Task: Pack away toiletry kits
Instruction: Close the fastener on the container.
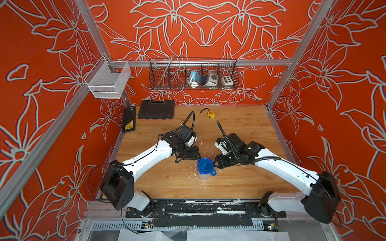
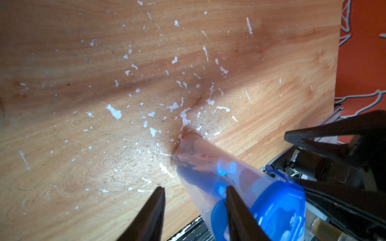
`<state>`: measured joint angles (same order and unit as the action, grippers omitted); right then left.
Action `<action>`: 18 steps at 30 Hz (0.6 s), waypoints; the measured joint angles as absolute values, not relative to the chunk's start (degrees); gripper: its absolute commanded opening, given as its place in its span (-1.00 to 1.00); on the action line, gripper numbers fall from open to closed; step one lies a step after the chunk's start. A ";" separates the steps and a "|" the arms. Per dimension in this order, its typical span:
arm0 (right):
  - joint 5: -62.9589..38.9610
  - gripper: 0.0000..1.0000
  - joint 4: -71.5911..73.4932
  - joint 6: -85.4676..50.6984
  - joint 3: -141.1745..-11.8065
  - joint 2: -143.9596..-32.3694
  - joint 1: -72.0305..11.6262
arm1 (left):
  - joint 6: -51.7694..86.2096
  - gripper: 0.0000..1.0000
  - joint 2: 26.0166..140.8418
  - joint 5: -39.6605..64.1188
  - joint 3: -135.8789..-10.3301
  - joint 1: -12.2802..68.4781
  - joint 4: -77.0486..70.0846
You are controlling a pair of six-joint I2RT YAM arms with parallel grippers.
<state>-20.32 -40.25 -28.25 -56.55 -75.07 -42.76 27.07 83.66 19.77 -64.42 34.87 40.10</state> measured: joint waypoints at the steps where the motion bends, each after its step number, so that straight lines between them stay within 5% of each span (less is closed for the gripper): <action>1: -20.51 0.09 -39.99 -27.97 -57.17 -75.77 -42.76 | 27.18 -0.05 83.44 19.79 -64.07 34.87 40.12; 18: -19.84 0.10 -45.82 -23.97 -62.22 -74.61 -38.83 | 26.11 0.15 79.44 18.35 -66.15 32.60 46.59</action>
<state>-19.84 -45.82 -23.97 -62.22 -74.61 -38.83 26.11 79.44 18.35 -66.15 32.60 46.59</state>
